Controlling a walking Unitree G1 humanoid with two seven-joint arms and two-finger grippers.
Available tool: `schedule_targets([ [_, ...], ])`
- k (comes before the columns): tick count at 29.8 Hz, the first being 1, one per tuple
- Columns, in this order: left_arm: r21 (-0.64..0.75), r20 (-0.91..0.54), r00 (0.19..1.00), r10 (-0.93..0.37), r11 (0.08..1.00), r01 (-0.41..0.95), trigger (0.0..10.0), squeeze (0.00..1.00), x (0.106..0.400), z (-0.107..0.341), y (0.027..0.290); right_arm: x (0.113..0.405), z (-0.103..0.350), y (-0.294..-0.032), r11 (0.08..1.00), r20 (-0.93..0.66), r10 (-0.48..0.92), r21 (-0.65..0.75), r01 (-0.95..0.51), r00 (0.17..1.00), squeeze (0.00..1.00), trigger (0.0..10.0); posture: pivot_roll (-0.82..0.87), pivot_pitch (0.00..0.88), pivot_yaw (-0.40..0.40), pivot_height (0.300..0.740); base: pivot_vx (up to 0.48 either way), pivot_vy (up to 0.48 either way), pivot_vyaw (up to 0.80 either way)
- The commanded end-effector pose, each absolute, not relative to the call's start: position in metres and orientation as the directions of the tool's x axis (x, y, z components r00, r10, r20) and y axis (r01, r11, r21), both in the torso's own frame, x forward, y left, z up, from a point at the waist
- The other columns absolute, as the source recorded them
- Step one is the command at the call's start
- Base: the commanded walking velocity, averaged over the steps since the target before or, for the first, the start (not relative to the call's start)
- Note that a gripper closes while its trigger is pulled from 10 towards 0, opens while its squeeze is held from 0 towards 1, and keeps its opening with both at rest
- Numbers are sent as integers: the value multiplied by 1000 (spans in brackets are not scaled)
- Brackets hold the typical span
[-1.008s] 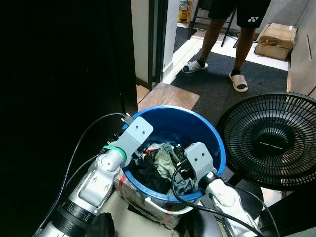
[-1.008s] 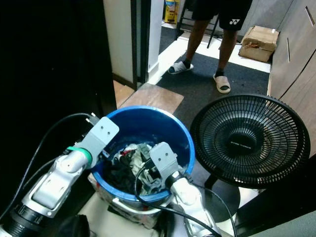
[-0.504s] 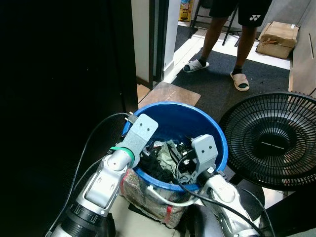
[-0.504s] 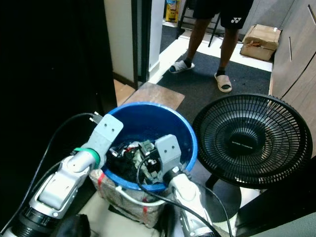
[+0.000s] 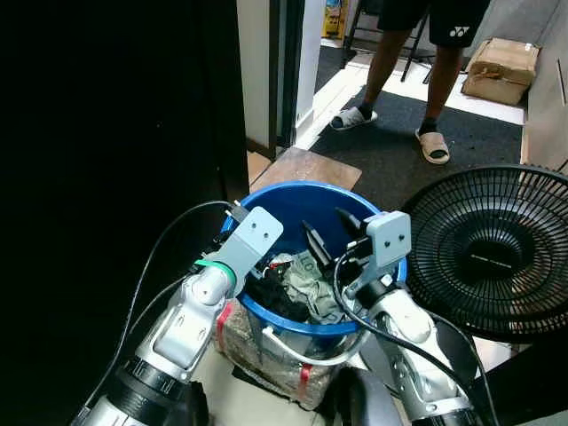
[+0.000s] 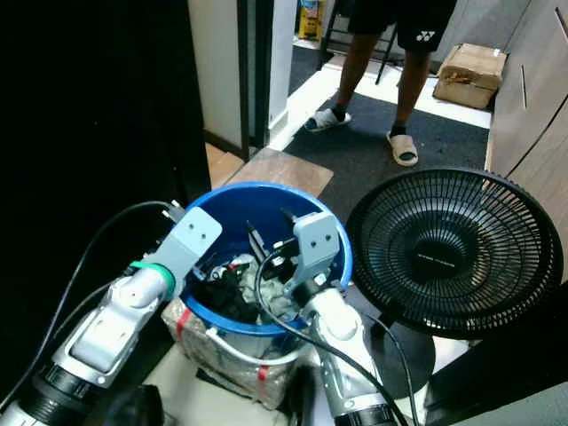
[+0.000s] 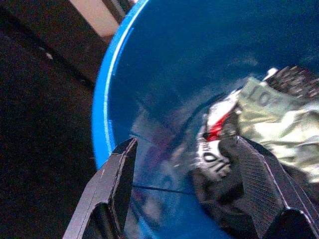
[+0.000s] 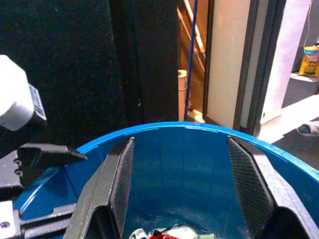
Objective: Clothes washing
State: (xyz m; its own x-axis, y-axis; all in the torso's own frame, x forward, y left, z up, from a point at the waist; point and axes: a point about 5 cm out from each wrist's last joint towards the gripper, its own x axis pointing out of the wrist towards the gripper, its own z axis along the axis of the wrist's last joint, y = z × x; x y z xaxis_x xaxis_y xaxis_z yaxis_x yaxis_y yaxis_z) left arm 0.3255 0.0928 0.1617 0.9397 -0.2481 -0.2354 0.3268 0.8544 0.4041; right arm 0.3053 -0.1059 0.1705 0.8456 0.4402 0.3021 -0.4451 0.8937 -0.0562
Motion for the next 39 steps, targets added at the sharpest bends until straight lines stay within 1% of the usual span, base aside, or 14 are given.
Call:
schedule_targets([
  [1,328,-237,928,-287,876,354,10000,0,322,165,86,305,176,-107,893,318,438,-48,-447,841,0,10000,76,82,38,555,0,0,0],
  [6,203,-194,928,-318,913,355,10000,0,324,177,78,312,169,-105,892,244,452,-128,-434,858,0,10000,70,77,40,555,0,0,0],
  [9,166,-233,934,-270,935,312,10000,0,329,167,90,325,142,-98,885,84,442,-205,-418,893,0,10000,78,81,33,555,0,0,0],
  [12,154,-255,934,-249,943,293,10000,0,329,161,95,329,139,-96,887,67,437,-198,-417,897,0,10000,81,82,30,555,0,0,0],
  [16,174,-332,930,-159,958,226,10000,0,329,134,108,335,150,-91,903,107,415,-169,-395,904,0,10000,95,88,16,555,0,0,0],
  [20,175,-346,927,-144,961,215,10000,0,328,129,111,337,152,-90,904,113,413,-175,-391,904,0,10000,95,88,16,555,0,0,0],
  [21,199,-364,928,-81,966,163,10000,0,328,120,122,338,158,-91,909,145,406,-168,-382,902,0,10000,99,93,5,555,0,0,0],
  [22,199,-364,928,-81,966,163,10000,0,328,120,122,338,158,-91,909,145,406,-168,-382,902,0,10000,99,93,5,555,0,0,0],
  [23,249,-373,928,-17,961,117,10000,0,328,112,135,338,163,-92,913,171,399,-165,-374,901,0,10000,99,93,5,555,0,0,0],
  [24,249,-373,928,-17,961,117,10000,0,328,112,135,338,163,-92,913,171,399,-165,-374,901,0,10000,99,93,5,555,0,0,0],
  [26,378,-373,924,80,923,73,10000,0,328,103,156,338,170,-97,922,213,381,-157,-354,900,0,10000,92,94,3,555,0,0,0],
  [27,378,-373,924,80,923,73,10000,0,328,103,156,338,170,-97,922,213,381,-157,-354,900,0,10000,92,94,3,555,0,0,0],
  [28,444,-371,923,105,893,77,10000,0,327,100,165,338,174,-102,931,238,361,-147,-334,901,0,10000,91,94,5,555,0,0,0],
  [39,414,-358,931,63,905,98,10000,0,327,102,161,336,193,-105,934,327,354,-67,-352,876,0,10000,90,95,8,555,0,0,0],
])
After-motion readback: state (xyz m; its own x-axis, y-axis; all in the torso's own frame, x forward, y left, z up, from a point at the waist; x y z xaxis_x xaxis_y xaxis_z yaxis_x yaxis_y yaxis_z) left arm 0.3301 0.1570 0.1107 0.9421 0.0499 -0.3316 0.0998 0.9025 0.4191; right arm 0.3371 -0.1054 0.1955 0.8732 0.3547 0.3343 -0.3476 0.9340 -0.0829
